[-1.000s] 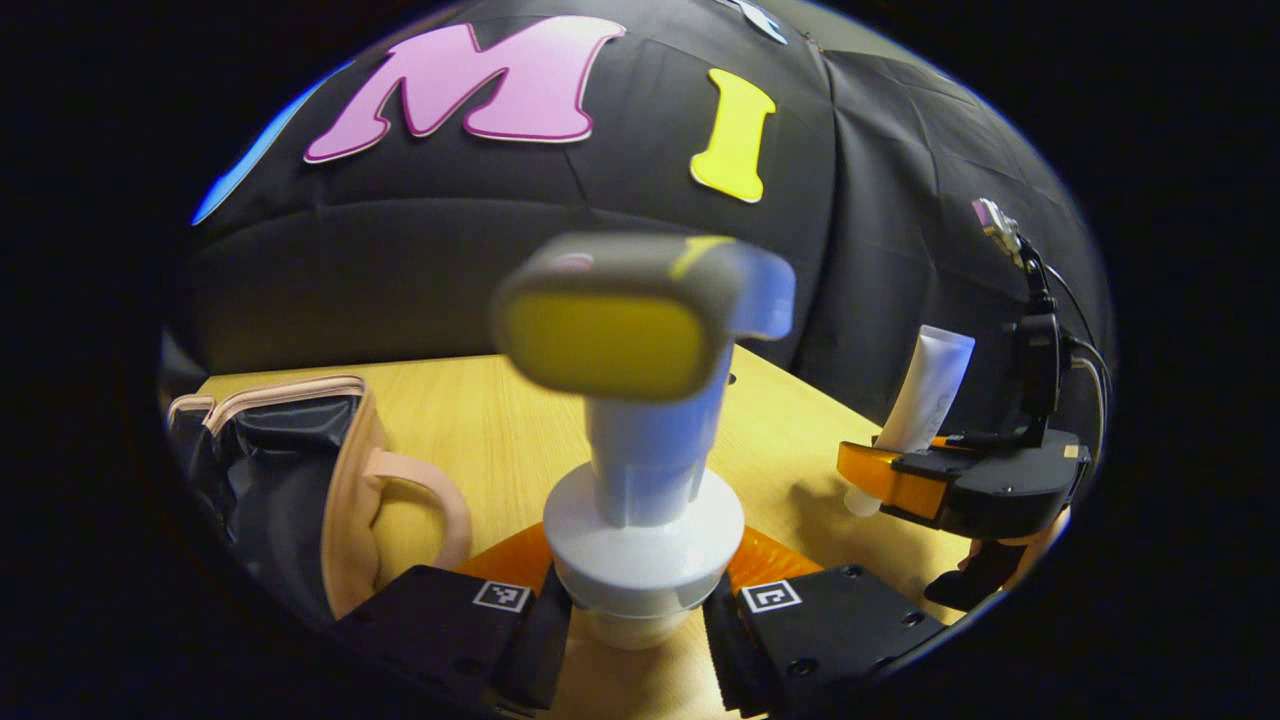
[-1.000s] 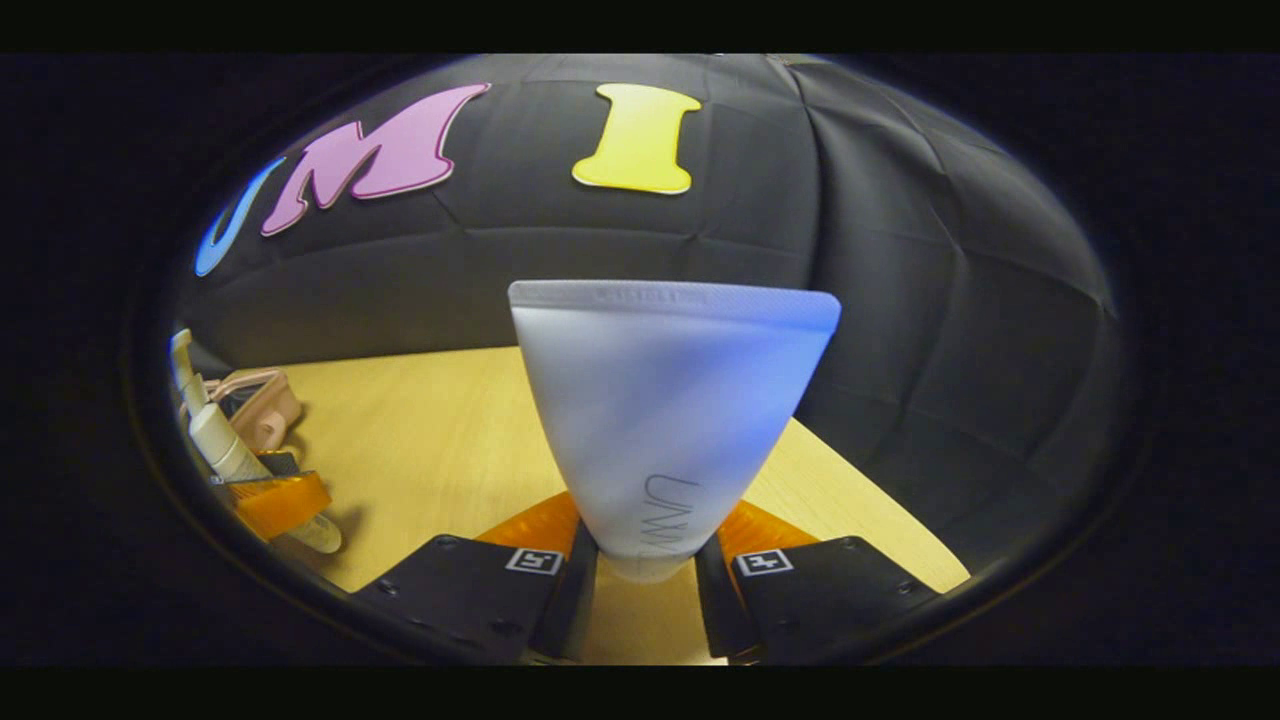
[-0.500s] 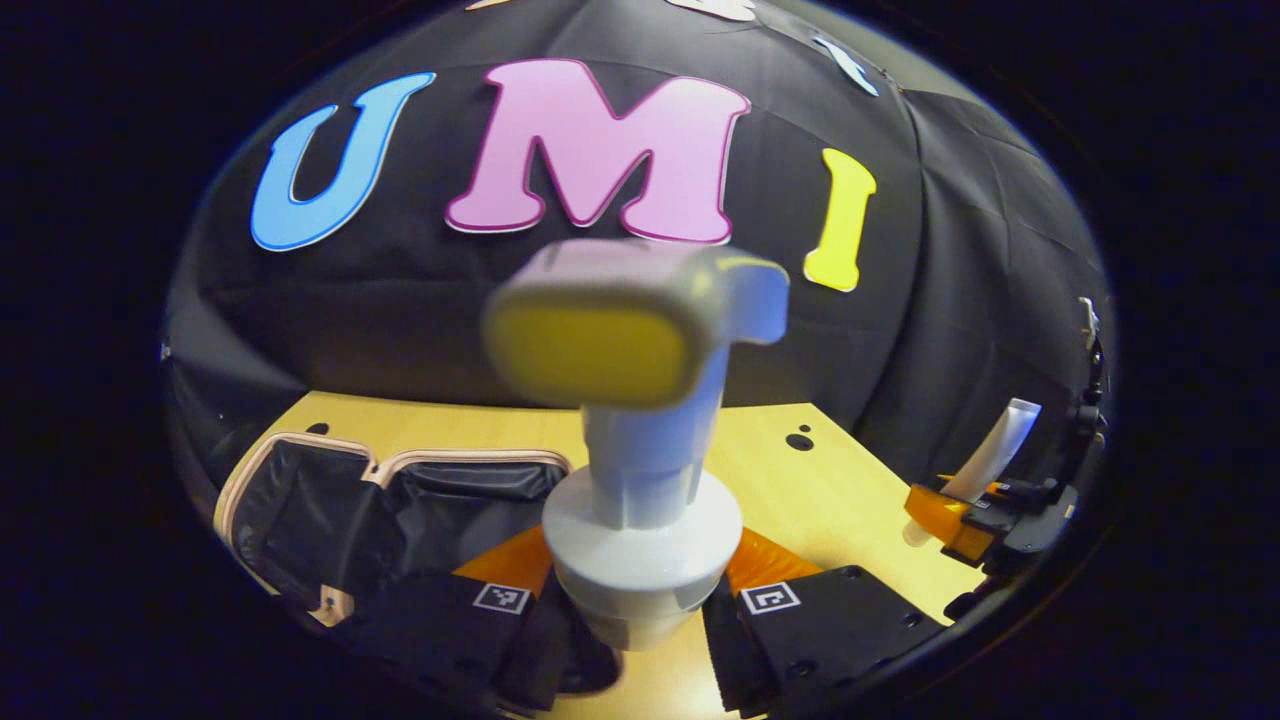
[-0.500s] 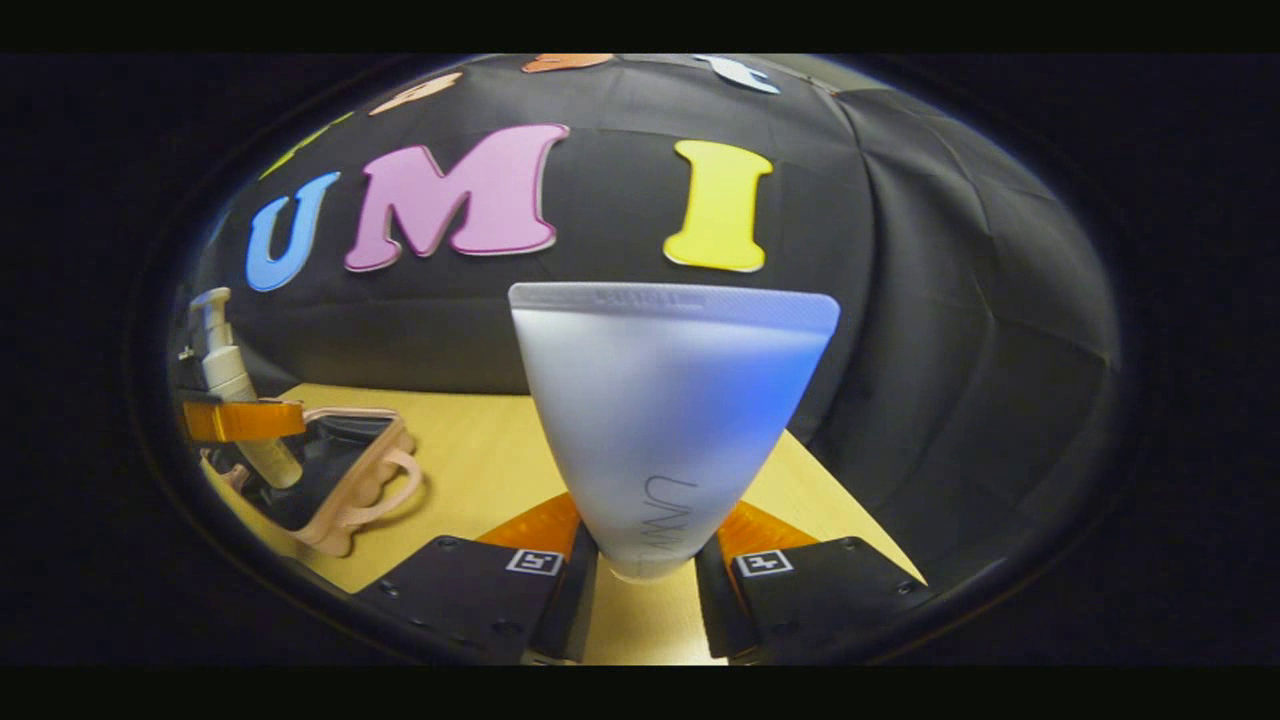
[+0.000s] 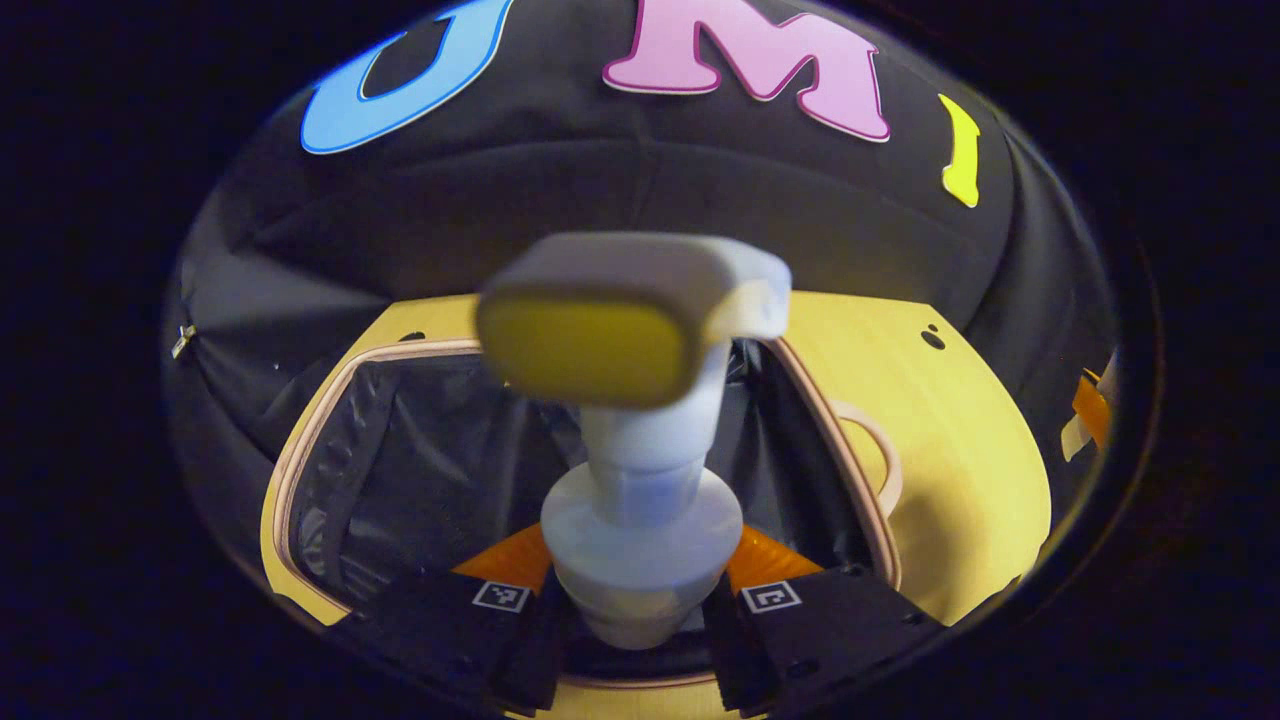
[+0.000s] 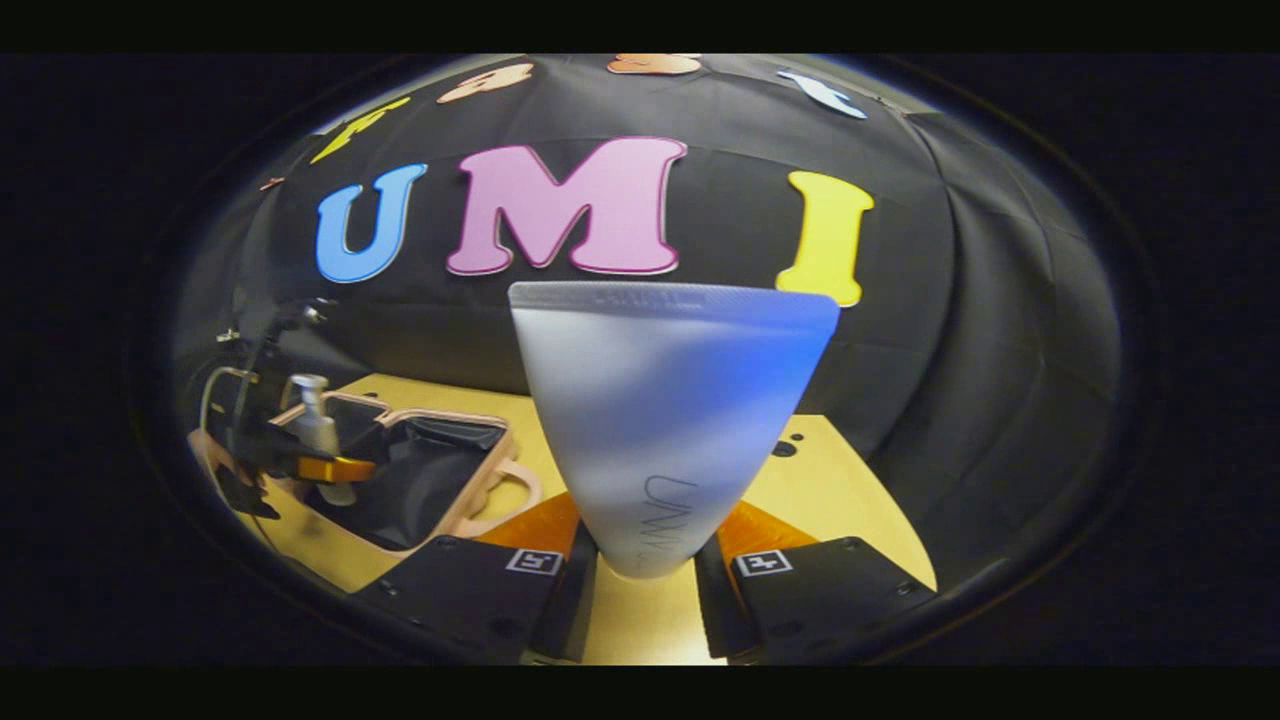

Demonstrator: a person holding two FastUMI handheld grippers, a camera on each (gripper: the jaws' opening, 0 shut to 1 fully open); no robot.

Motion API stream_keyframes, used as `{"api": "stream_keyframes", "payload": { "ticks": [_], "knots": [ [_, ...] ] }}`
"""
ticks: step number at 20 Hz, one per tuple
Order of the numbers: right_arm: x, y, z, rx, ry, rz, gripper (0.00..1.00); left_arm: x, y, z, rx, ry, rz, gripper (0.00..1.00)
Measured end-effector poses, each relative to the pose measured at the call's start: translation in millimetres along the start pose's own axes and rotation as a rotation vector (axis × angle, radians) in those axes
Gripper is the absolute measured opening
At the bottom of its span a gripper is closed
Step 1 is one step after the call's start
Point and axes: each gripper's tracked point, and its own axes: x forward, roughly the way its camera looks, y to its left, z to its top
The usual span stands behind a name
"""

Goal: First open the suitcase, pack the skin care products into it, and then close the suitcase.

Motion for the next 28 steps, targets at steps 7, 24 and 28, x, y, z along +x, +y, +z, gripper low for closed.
{"api": "stream_keyframes", "payload": {
  "ticks": [7, 24, 28],
  "knots": [
    [17.8, 87.9, 10.9, 0.012, 0.003, 0.139, 0.47, 51.5, 3.9, -21.3, 0.064, 0.256, 0.032, 0.63],
    [67.6, 172.7, -16.4, -0.047, 0.163, 0.277, 0.47, -104.1, 49.5, 17.9, -0.199, -0.19, 0.143, 0.96],
    [82.5, 217.9, -43.2, -0.021, 0.285, 0.304, 0.47, -166.9, 64.6, -5.2, -0.23, -0.227, 0.151, 0.96]
  ]
}}
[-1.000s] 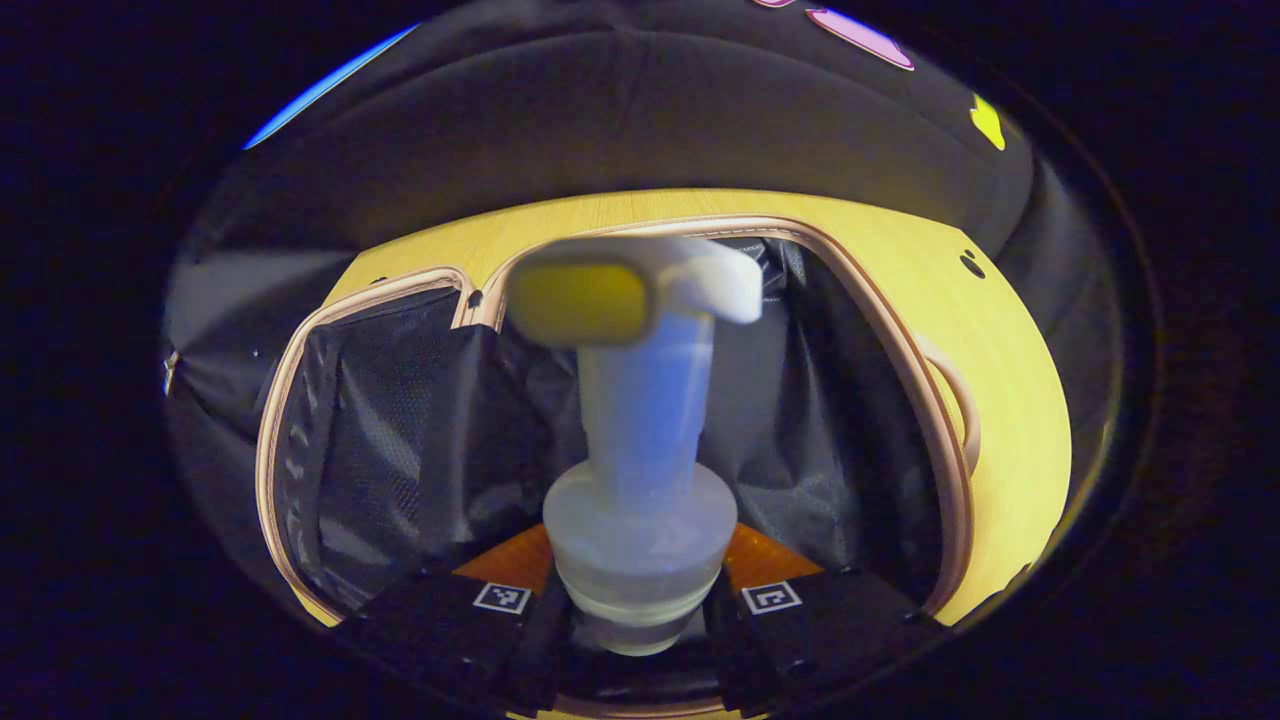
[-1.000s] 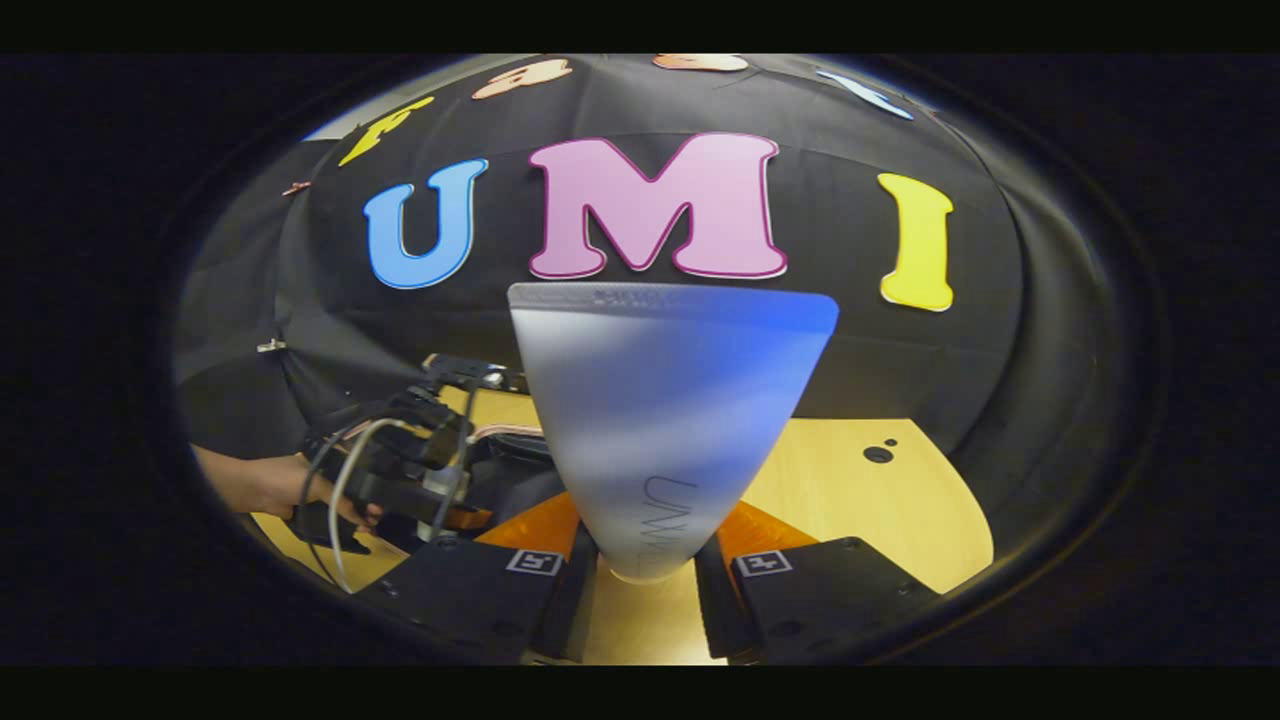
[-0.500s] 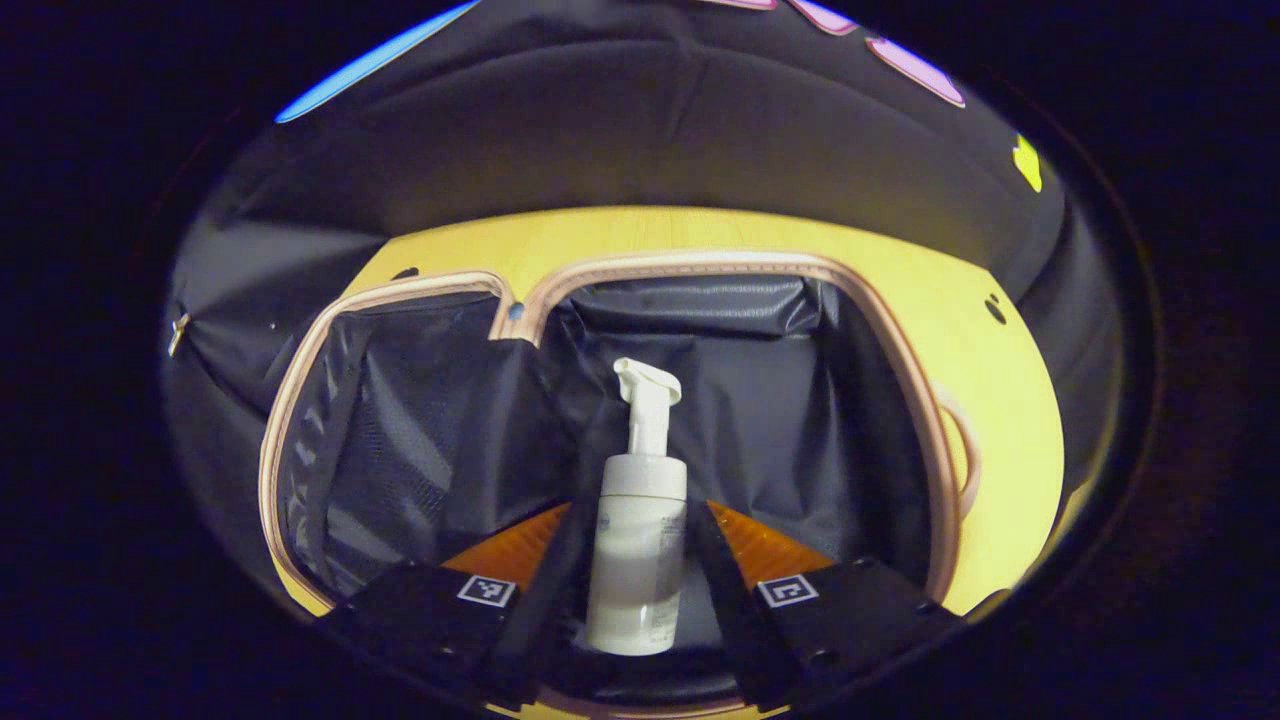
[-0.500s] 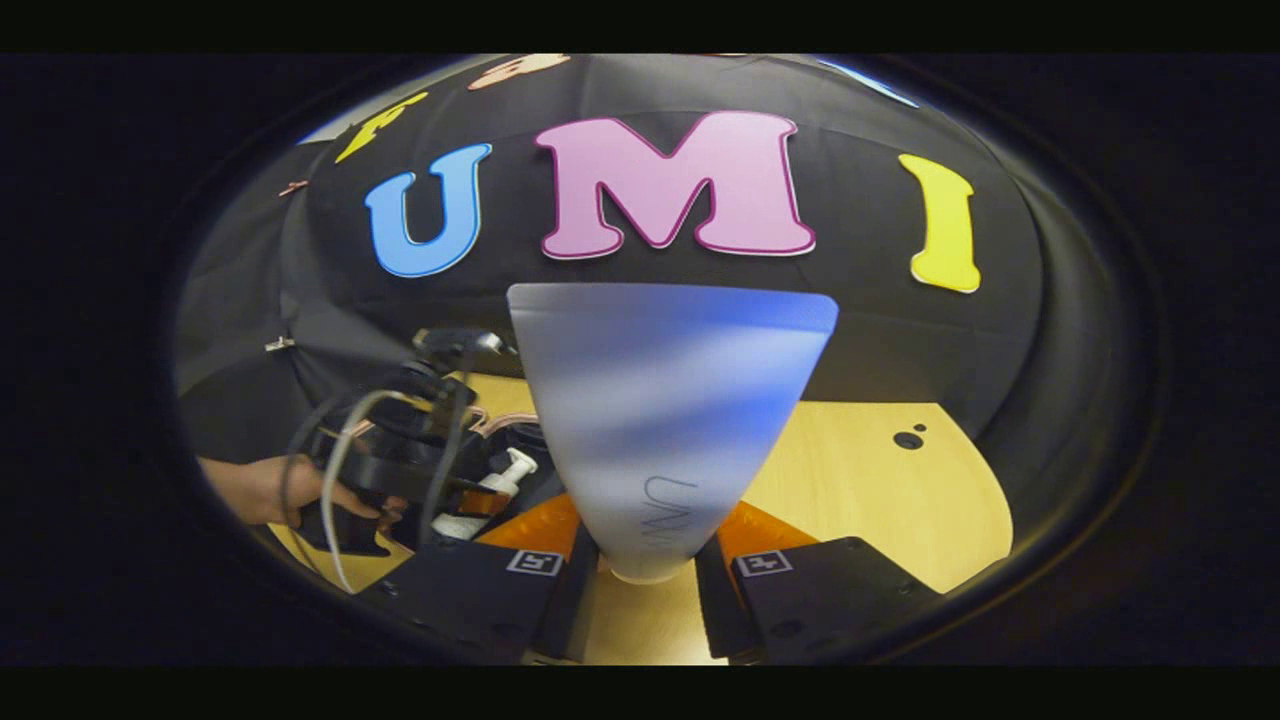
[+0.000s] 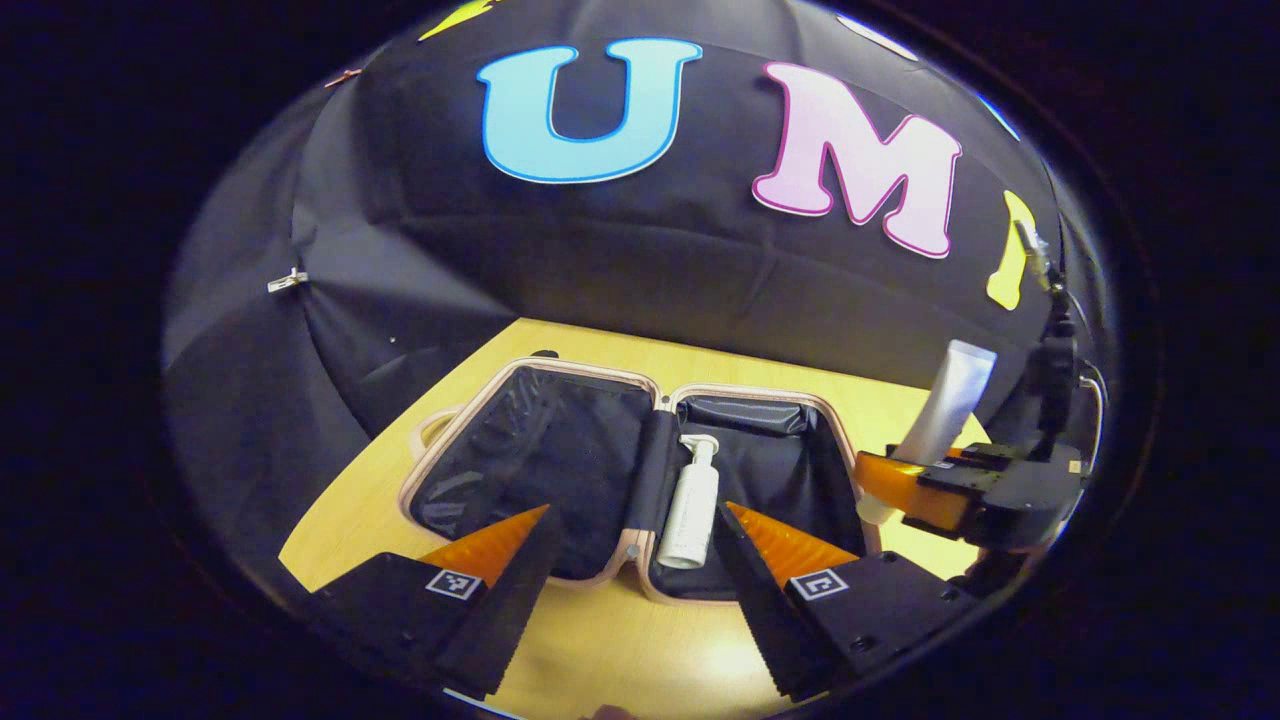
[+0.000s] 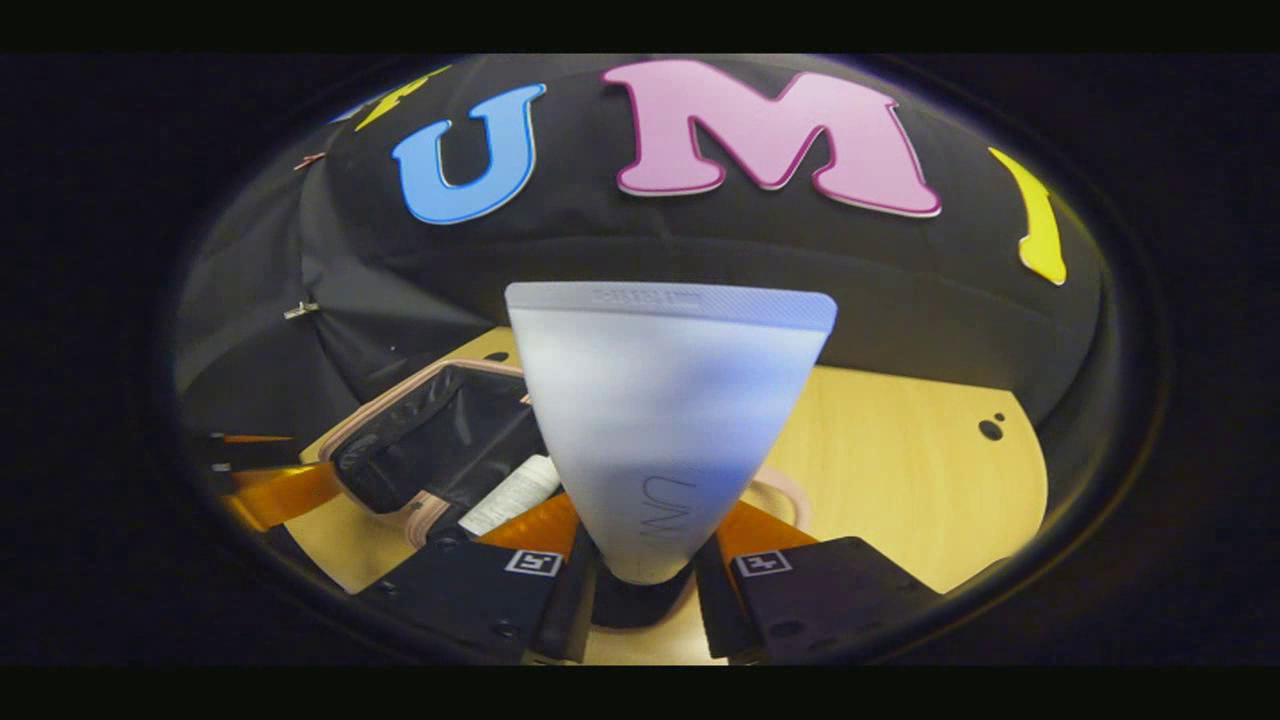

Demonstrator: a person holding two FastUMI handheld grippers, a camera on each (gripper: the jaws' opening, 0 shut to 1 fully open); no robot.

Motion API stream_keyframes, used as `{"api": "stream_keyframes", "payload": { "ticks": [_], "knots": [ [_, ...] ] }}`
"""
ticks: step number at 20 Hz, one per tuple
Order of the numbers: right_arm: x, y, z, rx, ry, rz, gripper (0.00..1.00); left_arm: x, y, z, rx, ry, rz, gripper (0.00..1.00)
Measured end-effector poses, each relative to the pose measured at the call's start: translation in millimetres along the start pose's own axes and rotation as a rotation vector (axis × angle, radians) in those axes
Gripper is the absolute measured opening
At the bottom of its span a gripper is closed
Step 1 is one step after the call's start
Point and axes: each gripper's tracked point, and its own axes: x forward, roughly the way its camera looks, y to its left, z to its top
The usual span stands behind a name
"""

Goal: First open the suitcase, pack the skin care products into it, and then close the suitcase.

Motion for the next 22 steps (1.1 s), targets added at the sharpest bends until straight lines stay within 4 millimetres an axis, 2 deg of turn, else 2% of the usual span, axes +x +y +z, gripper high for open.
{"api": "stream_keyframes", "payload": {
  "ticks": [2, 5, 7, 9, 10, 11, 14, 15, 16, 18, 19, 21, 22],
  "knots": [
    [22.7, 14.8, -24.3, 0.006, 0.102, -0.006, 0.47, -27.3, 15.4, -4.2, -0.026, -0.001, -0.005, 0.96],
    [47.3, 25.8, -63.4, 0.056, 0.259, -0.04, 0.47, -55.5, 21.0, -10.7, -0.108, 0.004, -0.023, 0.97],
    [62.7, 28.6, -81.5, 0.054, 0.326, -0.074, 0.48, -67.2, 23.0, -12.1, -0.133, -0.003, -0.045, 0.97],
    [72.6, 30.1, -96.0, 0.067, 0.408, -0.112, 0.47, -72.0, 37.1, -18.1, -0.107, -0.002, -0.038, 0.97],
    [78.4, 26.5, -87.5, 0.089, 0.388, -0.139, 0.48, -71.8, 42.7, -20.8, -0.093, 0.008, -0.029, 0.97],
    [87.0, 24.6, -92.3, 0.144, 0.406, -0.162, 0.48, -70.5, 47.4, -21.2, -0.087, 0.013, -0.028, 0.97],
    [87.7, 18.0, -96.0, 0.253, 0.458, -0.193, 0.46, -65.7, 58.0, -19.7, -0.086, 0.014, -0.035, 0.97],
    [93.0, 13.2, -93.0, 0.247, 0.434, -0.206, 0.48, -60.7, 62.4, -18.3, -0.086, 0.013, -0.037, 0.97],
    [92.8, 5.5, -89.0, 0.211, 0.417, -0.212, 0.44, -56.6, 67.8, -17.6, -0.086, 0.014, -0.034, 0.97],
    [83.5, 5.5, -89.3, 0.183, 0.419, -0.201, 0.66, -48.2, 85.8, -7.8, -0.077, -0.003, -0.015, 0.97],
    [79.5, 7.5, -87.8, 0.185, 0.413, -0.199, 0.81, -43.5, 98.1, 0.5, -0.071, -0.021, -0.006, 0.97],
    [70.7, 5.8, -71.3, 0.168, 0.352, -0.199, 0.84, -29.9, 123.6, 17.3, -0.066, -0.048, 0.005, 0.97],
    [64.8, 7.1, -62.5, 0.158, 0.322, -0.193, 0.96, -20.4, 138.1, 26.5, -0.064, -0.068, 0.011, 0.97]
  ]
}}
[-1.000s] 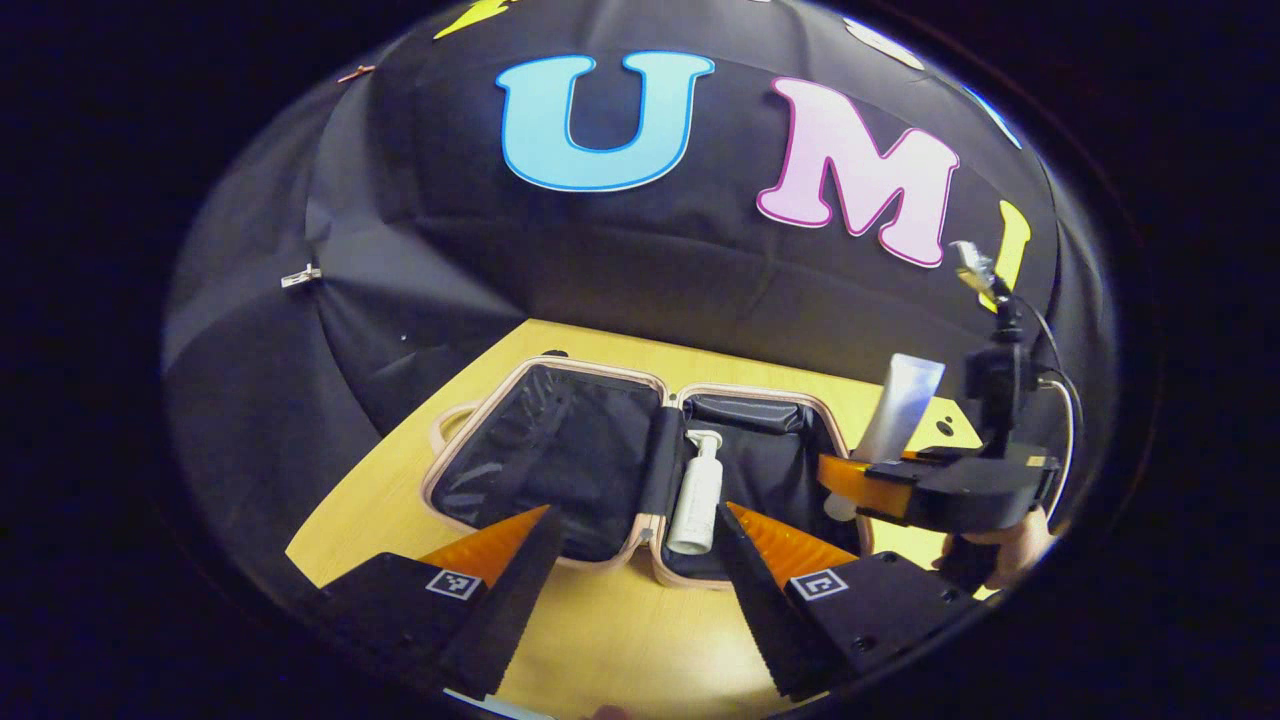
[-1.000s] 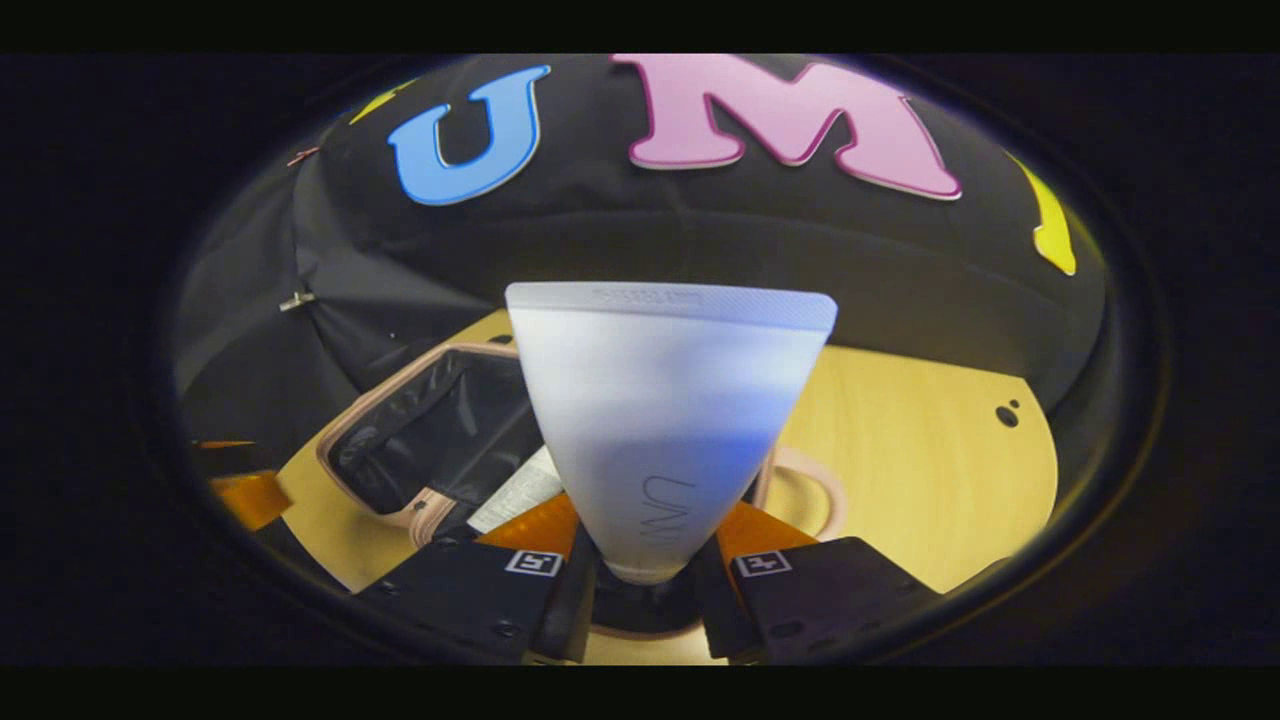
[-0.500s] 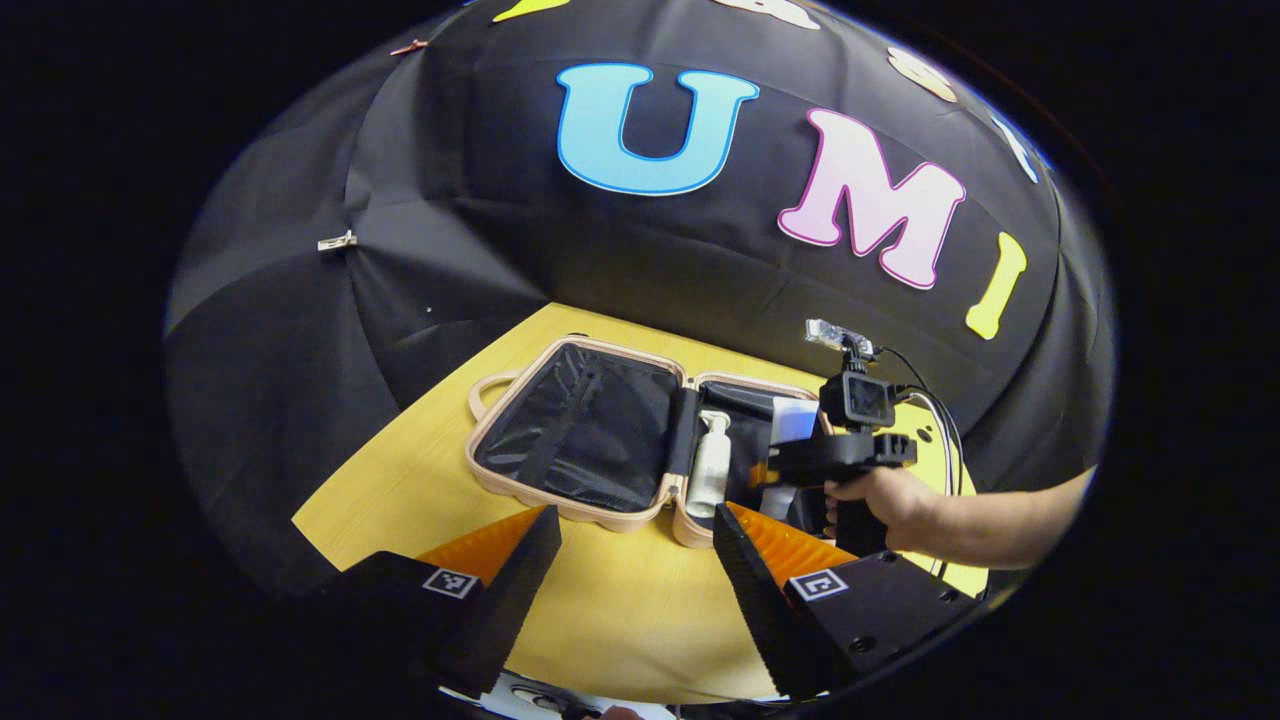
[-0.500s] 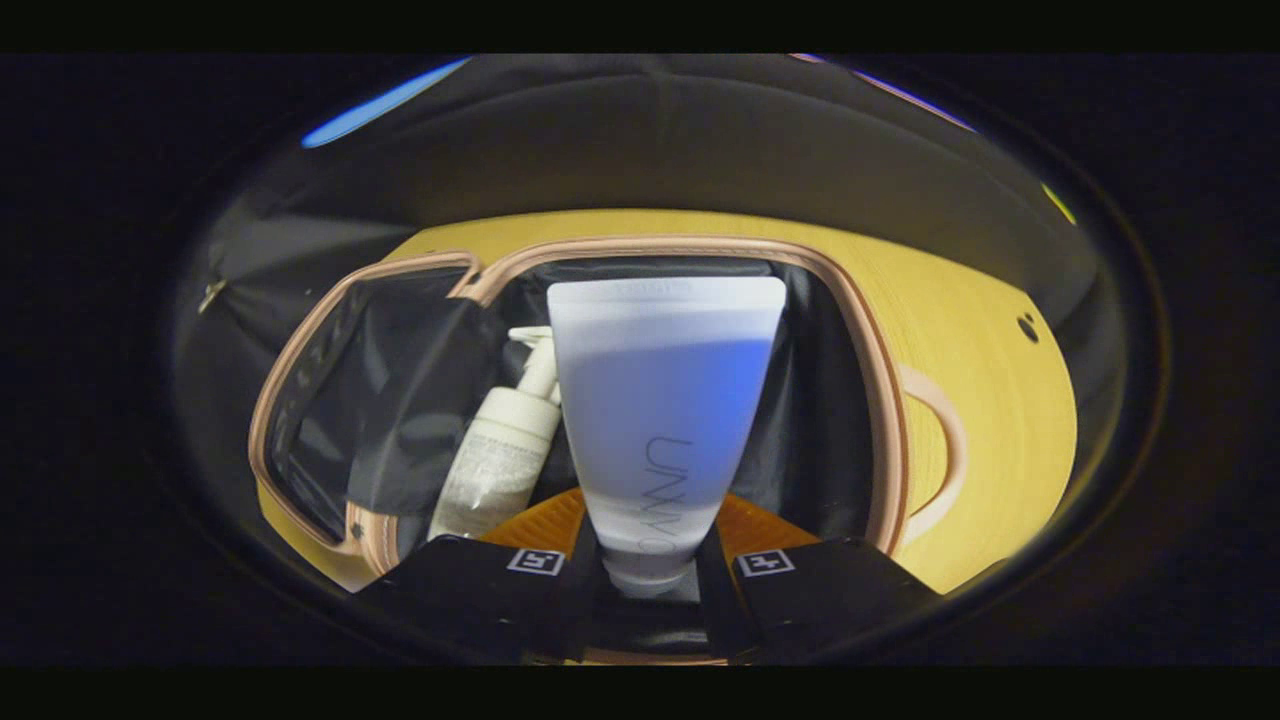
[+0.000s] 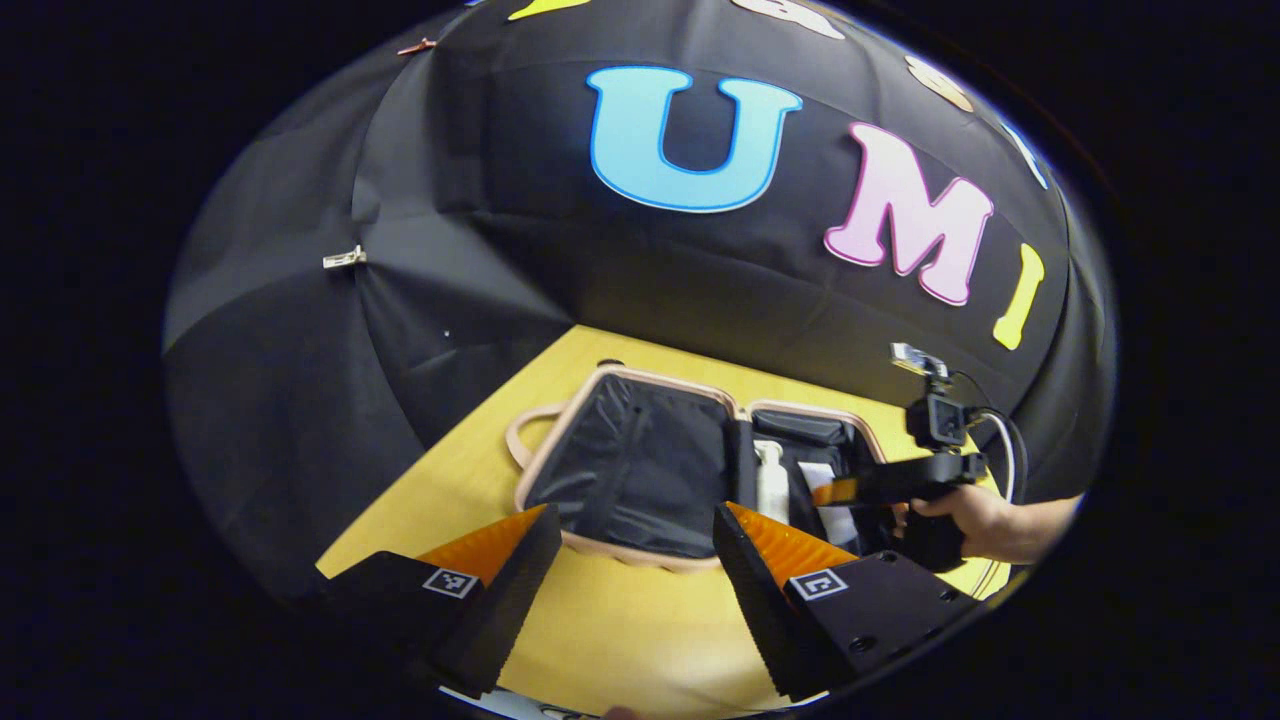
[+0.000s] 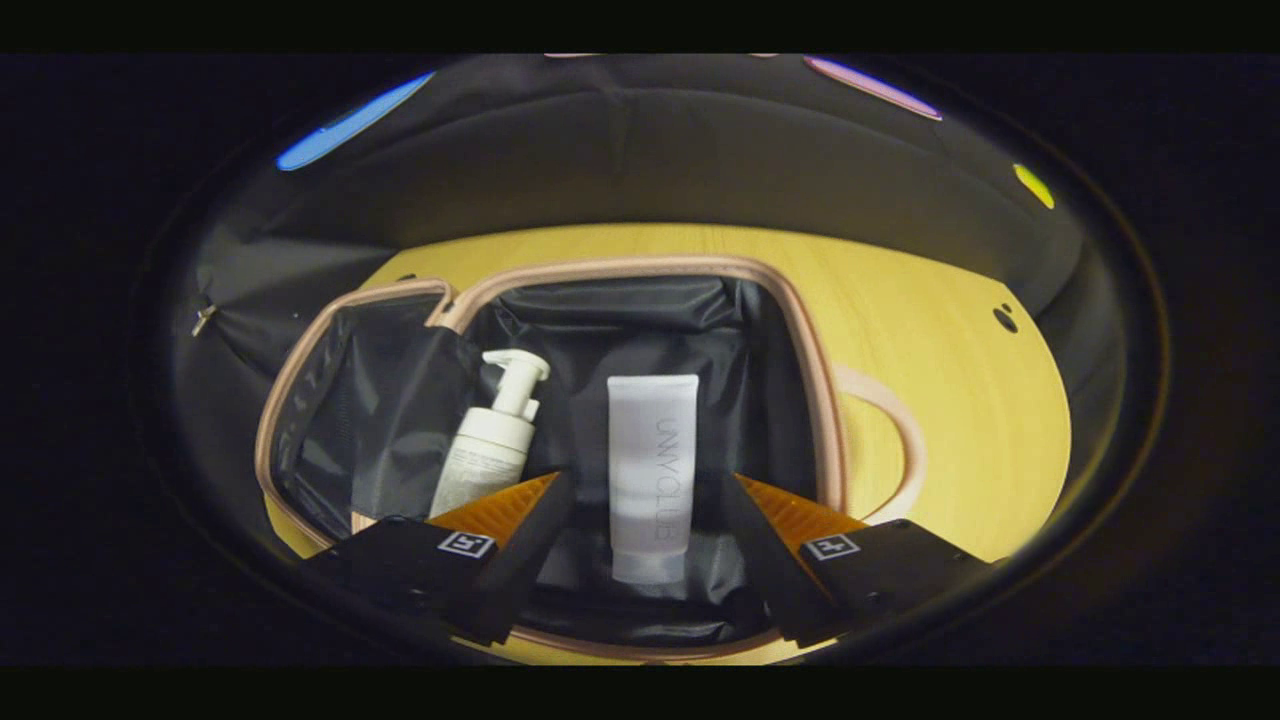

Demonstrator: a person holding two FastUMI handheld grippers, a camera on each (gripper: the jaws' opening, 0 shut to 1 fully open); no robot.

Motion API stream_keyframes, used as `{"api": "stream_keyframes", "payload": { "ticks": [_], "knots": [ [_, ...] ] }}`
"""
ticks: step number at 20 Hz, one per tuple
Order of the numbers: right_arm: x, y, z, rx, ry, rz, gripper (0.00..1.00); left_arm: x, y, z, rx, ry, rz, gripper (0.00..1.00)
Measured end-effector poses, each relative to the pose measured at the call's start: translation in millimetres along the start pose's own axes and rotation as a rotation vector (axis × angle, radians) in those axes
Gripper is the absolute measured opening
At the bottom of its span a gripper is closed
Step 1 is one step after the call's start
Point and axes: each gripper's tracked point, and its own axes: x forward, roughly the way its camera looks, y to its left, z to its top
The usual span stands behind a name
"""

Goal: First open the suitcase, pack the skin care products into it, and then close the suitcase.

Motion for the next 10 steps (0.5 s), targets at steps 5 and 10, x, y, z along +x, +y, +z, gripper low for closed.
{"api": "stream_keyframes", "payload": {
  "ticks": [5, 10],
  "knots": [
    [-52.3, 8.5, 12.0, -0.071, -0.095, 0.055, 0.89, 62.2, 80.1, 29.1, 0.006, -0.044, 0.092, 0.97],
    [-100.8, -7.9, -2.8, -0.105, -0.203, 0.073, 0.98, 151.9, 137.0, 26.1, -0.016, -0.007, 0.091, 0.97]
  ]
}}
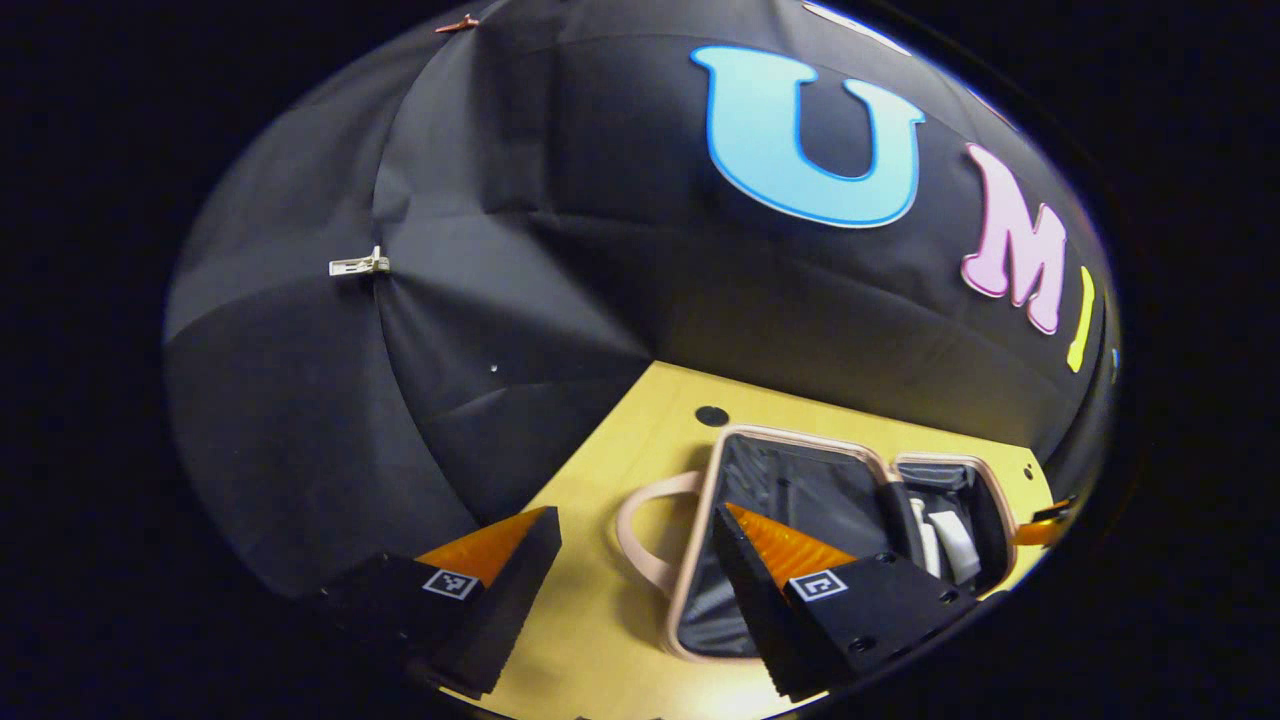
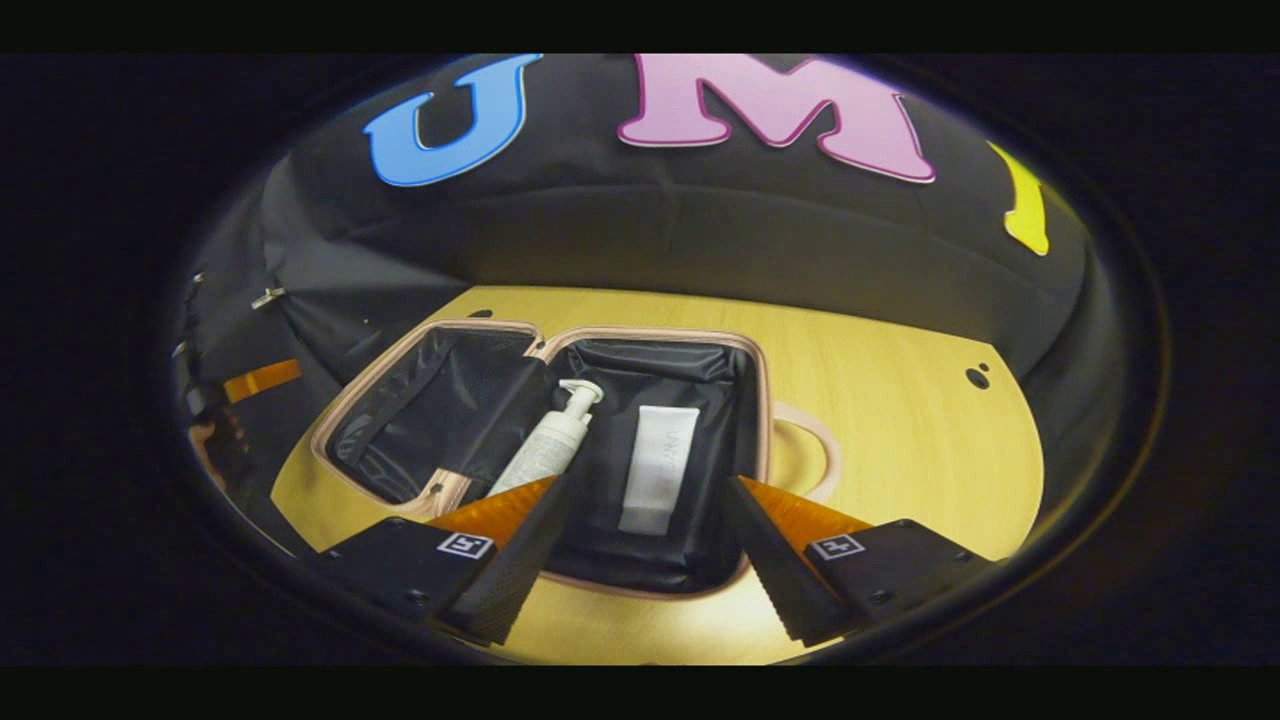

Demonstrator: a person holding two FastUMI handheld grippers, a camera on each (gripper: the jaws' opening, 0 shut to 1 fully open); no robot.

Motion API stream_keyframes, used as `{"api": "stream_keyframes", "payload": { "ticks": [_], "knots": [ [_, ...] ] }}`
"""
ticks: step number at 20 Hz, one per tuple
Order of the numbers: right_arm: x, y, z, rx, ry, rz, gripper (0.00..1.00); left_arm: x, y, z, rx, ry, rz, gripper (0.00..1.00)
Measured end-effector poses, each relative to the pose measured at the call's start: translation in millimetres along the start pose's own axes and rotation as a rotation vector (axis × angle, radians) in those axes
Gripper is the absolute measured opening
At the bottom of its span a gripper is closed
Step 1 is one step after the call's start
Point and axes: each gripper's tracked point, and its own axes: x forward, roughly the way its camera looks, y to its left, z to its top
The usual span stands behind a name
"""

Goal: First open the suitcase, pack the skin care products into it, and then close the suitcase.

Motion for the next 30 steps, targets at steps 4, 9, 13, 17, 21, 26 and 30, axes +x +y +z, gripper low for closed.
{"api": "stream_keyframes", "payload": {
  "ticks": [4, 9, 13, 17, 21, 26, 30],
  "knots": [
    [-30.8, -26.7, -36.7, 0.031, 0.021, -0.026, 0.98, 75.9, 4.3, -40.6, -0.005, 0.173, -0.048, 0.95],
    [-72.3, -67.2, -60.8, 0.065, 0.02, -0.099, 0.98, 120.5, 13.2, -64.8, -0.128, 0.337, -0.075, 0.86],
    [-91.1, -79.8, -70.5, 0.09, 0.044, -0.112, 0.98, 138.2, 13.8, -70.7, -0.18, 0.341, -0.1, 0.7],
    [-97.4, -87.4, -66.0, 0.045, 0.04, -0.109, 0.89, 136.8, 6.3, -70.5, -0.184, 0.34, -0.116, 0.3],
    [-93.3, -88.3, -63.8, 0.032, 0.034, -0.099, 0.98, 137.8, 6.7, -68.9, -0.175, 0.318, -0.099, 0.24],
    [-84.3, -99.5, -52.2, 0.009, 0.019, -0.105, 0.89, 105.0, -8.9, -29.5, -0.117, 0.227, -0.124, 0.13],
    [-85.9, -101.4, -49.0, -0.014, 0.029, -0.081, 0.98, 30.9, -59.2, 54.7, -0.093, 0.068, -0.177, 0.11]
  ]
}}
